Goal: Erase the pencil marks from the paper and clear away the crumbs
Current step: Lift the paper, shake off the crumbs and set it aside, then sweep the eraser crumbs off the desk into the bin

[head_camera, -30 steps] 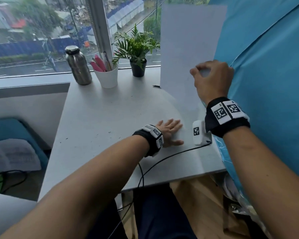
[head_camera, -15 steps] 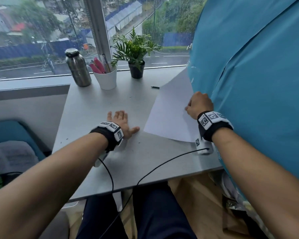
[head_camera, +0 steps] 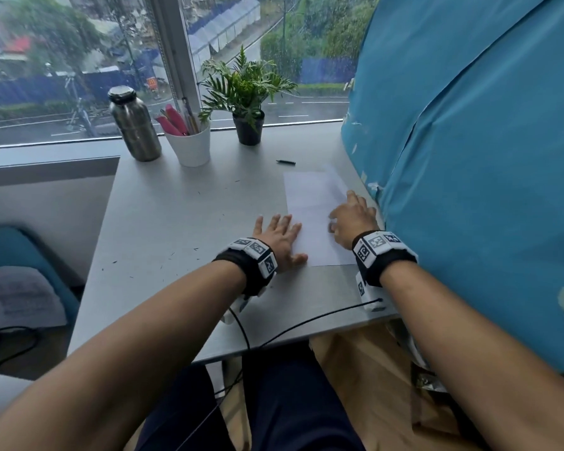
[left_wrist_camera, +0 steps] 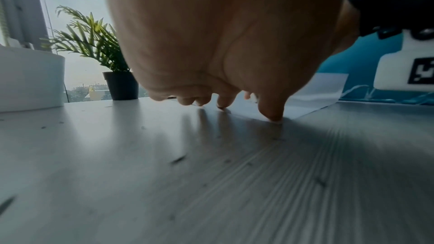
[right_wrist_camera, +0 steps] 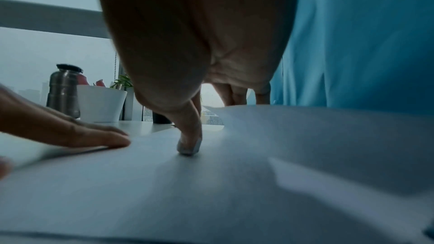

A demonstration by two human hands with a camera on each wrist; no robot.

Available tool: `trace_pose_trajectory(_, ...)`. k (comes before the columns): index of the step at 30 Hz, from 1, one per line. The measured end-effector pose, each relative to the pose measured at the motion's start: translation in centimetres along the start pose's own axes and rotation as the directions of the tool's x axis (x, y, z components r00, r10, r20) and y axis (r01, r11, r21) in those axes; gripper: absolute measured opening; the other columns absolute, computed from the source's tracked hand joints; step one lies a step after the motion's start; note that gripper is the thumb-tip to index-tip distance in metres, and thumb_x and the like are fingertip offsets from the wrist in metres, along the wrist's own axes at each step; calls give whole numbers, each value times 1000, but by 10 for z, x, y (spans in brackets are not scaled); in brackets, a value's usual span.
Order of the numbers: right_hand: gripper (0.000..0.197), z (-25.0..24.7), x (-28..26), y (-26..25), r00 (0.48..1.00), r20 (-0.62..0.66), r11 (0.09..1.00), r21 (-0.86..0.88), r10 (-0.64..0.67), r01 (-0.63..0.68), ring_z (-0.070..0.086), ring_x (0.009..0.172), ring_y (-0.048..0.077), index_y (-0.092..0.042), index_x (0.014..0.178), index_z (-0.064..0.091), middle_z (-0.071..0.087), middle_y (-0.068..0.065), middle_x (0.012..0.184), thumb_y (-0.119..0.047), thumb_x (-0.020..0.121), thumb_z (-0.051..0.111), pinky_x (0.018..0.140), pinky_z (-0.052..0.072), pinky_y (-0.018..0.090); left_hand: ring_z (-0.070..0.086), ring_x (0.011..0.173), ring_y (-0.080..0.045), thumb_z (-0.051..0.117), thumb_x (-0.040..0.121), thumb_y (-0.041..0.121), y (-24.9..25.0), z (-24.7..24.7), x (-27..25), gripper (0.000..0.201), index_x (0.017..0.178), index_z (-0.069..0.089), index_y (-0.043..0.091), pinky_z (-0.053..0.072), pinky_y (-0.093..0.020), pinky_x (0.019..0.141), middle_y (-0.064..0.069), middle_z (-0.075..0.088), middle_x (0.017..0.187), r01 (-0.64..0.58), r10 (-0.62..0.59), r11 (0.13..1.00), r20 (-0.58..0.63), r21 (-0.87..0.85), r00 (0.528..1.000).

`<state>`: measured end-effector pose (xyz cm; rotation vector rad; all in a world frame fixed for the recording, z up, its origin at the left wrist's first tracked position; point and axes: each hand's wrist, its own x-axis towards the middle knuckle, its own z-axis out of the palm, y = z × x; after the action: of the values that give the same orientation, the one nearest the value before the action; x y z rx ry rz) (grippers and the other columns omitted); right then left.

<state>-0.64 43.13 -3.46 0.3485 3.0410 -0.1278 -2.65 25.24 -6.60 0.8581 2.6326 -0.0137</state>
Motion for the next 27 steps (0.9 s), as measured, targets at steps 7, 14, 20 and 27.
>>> trace_pose_trajectory(7,59,4,-60,-5,991,-128,994,90,-42,54,9,148,34,-15,137,42,4,18,160,-19,85,69,120,15,49,-18,149,-18,26,99,59,7,7,-37,79,156,-11,19,-11,-49,119,-1,-19,162,-207,210,976,-37,61,977)
trace_pose_trajectory(14,39,30,-97,9,996,90,1000,5,-23,23,40,131,20,-20,129,43,47,2,133,-38,94,47,110,-3,72,-19,147,-11,25,98,63,4,32,-78,77,155,-13,28,-11,-43,120,7,-21,160,-339,331,940,114,51,937)
trace_pose_trajectory(20,46,18,-91,17,989,147,997,-74,-4,15,34,135,22,-18,128,42,48,2,134,-47,93,46,104,-12,73,-16,148,-11,8,83,82,-42,35,-96,91,154,-15,30,-12,-44,119,11,-23,159,-226,222,973,101,38,970)
trace_pose_trajectory(27,62,24,-103,10,992,81,996,10,-94,94,12,148,25,-19,144,31,20,9,158,-47,92,51,117,-1,57,-15,149,-25,11,83,81,-57,25,-107,105,155,-12,8,-14,-46,119,-10,-18,161,161,-166,982,42,98,985)
